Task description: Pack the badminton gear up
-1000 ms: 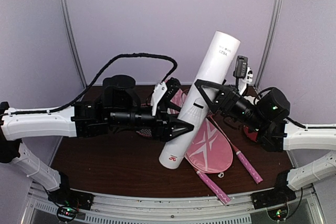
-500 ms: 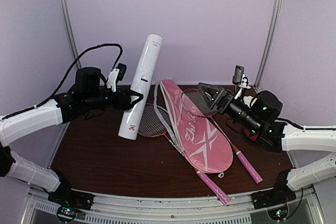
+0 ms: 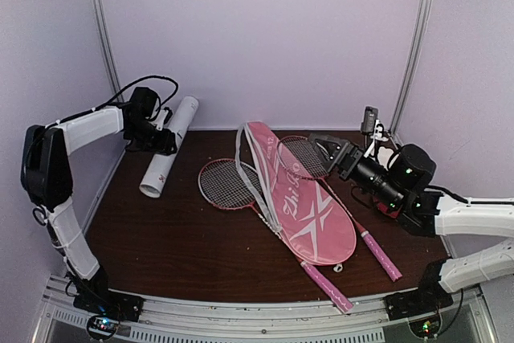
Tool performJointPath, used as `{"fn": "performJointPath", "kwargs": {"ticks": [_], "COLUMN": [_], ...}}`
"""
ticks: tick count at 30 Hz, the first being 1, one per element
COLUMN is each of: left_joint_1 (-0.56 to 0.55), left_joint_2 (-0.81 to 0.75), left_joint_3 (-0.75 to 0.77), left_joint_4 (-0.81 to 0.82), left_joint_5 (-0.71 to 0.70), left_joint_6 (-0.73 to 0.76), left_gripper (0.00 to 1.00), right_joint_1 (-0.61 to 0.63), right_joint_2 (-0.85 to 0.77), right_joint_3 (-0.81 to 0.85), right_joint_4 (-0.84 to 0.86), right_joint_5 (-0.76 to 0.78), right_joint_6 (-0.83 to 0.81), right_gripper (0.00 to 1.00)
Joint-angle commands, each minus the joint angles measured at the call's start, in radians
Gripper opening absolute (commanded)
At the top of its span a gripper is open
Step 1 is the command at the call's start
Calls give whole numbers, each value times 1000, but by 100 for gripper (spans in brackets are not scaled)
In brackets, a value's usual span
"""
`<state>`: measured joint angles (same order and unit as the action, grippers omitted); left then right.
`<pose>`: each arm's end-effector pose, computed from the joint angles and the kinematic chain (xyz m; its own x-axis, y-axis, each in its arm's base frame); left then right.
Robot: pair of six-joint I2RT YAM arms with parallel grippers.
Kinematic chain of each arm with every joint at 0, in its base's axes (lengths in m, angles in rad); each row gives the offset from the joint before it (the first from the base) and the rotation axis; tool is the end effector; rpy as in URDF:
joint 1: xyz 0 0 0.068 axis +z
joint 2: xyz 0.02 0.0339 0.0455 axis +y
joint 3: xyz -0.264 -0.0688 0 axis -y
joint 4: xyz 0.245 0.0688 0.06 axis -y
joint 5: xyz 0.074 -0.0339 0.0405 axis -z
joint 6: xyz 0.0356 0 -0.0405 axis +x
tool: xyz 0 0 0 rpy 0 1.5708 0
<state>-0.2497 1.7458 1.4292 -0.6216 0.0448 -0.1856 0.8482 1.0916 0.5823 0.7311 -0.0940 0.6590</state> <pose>0.3700 -0.0960 0.2658 -0.8184 0.0184 -0.5744 0.1236 0.9817 -0.1446 0.1616 0.1884 0.3048 -0.3793 0.4916 -0.7839 -0.7274 0.3652 0.5810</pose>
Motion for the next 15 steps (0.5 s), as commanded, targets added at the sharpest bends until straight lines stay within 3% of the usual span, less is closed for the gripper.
{"fn": "performJointPath", "kwargs": {"ticks": [1,15], "left_joint_1": [23,62], "left_joint_2": [147,593], "left_joint_3": [208,732], "left_joint_4": [-137,-362], "left_joint_5": [-25,-40], "left_joint_6": [202,424], "left_gripper": [17,22], "right_joint_1": [-23,-81], "right_joint_2": [-39,-113], "right_joint_3": [-28,-66], "right_joint_4": [-1,-118], "right_joint_5": [-29,-74], "right_joint_6": [-1,-20], "right_gripper": [100,100]}}
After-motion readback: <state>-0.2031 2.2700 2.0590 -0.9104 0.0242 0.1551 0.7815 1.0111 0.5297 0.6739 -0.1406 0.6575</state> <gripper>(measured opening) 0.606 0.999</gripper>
